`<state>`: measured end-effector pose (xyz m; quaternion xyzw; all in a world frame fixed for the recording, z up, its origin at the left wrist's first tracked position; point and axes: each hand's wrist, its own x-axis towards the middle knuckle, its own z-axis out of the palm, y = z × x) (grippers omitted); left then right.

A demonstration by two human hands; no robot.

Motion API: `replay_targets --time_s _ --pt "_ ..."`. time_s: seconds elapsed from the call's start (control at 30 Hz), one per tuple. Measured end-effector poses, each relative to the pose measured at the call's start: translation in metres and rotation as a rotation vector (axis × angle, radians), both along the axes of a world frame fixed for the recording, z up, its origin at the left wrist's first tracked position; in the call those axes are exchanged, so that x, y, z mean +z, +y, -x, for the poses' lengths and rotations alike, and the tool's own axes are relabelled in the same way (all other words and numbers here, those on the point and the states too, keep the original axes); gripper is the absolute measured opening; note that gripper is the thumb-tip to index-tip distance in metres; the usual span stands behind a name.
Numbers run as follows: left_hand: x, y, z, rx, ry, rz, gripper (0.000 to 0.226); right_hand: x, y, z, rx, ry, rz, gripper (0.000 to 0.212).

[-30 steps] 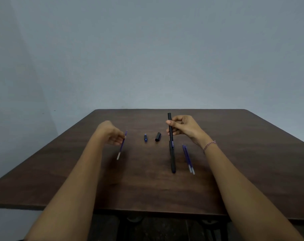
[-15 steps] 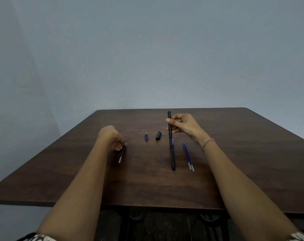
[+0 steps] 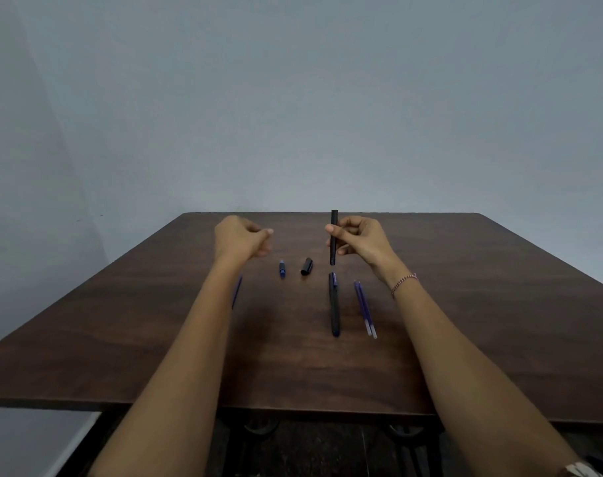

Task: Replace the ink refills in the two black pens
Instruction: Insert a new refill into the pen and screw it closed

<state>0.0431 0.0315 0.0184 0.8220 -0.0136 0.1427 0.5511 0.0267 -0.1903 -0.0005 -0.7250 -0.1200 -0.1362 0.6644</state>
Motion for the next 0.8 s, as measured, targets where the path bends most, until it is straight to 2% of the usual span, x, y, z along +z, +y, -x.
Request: replay_targets --time_s 0.13,0.27,0.47,0.63,0.67,0.73,0.8 --pt "-0.002 -0.055 0.007 -0.192 -0.120 0.142 0.015 0.001 -0.002 0.000 -0.109 -0.091 -0.024 0.017" --pt "-0.015 -0.085 0.005 -0.333 -0.095 0.172 0.027 0.001 -0.006 -0.002 -0.160 -0.137 -0.018 0.020" --pt "-0.025 -0.081 0.000 -0.354 -0.069 0.225 0.021 -0.003 0.001 -0.005 -0.099 -0.043 0.031 0.020" --pt "-0.026 -0.077 0.000 -0.311 -0.066 0.137 0.021 0.006 -0.015 -0.001 -0.040 0.104 0.089 0.027" --pt "-0.026 -0.077 -0.001 -0.294 -0.063 0.140 0.020 0.009 -0.022 0.000 -0.081 0.140 0.123 0.034" --pt "-0.026 -0.077 -0.002 -0.263 -0.064 0.170 0.019 0.013 -0.038 0.002 -0.198 0.226 0.319 0.043" --pt "-0.026 -0.075 -0.004 -0.248 -0.070 0.192 0.020 0.013 -0.051 0.004 -0.240 0.367 0.568 0.036"
